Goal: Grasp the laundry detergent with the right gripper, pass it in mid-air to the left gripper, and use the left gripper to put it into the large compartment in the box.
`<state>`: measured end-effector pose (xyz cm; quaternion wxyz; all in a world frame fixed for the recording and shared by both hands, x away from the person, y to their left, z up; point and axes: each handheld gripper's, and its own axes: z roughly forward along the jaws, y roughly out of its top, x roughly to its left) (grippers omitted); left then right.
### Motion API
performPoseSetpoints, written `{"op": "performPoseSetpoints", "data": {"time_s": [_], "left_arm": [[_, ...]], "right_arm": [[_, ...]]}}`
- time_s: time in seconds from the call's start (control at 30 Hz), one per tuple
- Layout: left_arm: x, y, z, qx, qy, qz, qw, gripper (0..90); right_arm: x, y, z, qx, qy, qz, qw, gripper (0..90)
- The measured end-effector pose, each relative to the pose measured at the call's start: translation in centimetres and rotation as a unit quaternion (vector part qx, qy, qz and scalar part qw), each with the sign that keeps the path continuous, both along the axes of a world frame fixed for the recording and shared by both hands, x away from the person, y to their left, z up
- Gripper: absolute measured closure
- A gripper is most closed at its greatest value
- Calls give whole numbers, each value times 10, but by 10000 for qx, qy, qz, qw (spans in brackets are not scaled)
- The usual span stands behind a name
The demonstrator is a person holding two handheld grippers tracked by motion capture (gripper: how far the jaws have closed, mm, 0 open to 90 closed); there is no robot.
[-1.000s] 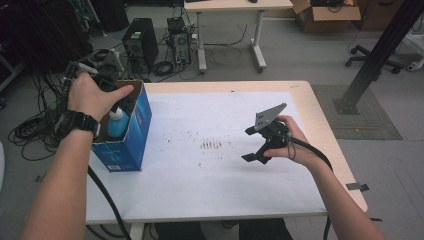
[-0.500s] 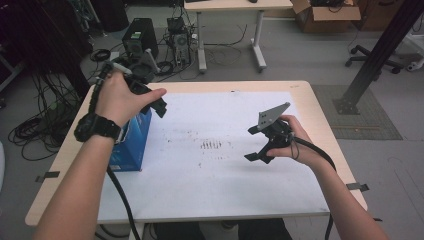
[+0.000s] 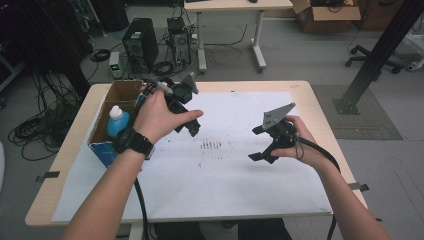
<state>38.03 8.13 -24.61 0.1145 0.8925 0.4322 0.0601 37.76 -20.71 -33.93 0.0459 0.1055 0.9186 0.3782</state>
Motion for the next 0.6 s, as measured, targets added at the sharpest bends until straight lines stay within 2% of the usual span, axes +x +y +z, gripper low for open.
{"op": "performPoseSetpoints", "data": {"time_s": [0.1, 0.2, 0.3, 0.6], "left_arm": [[-2, -9, -13, -32, 68, -154, 9999, 46], [-3, -16, -24, 57, 108, -269, 9996, 46], [-5, -21, -32, 0, 195, -394, 9990, 47], [-7, -23, -42, 38, 245, -508, 9984, 46]], "right_arm": [[1, -1, -1, -10, 19, -4, 10000, 65], [0, -2, -2, -27, 28, -3, 10000, 63], [0, -2, -3, -34, 38, -16, 10000, 63], [1, -3, -6, -56, 74, -32, 10000, 61]]}}
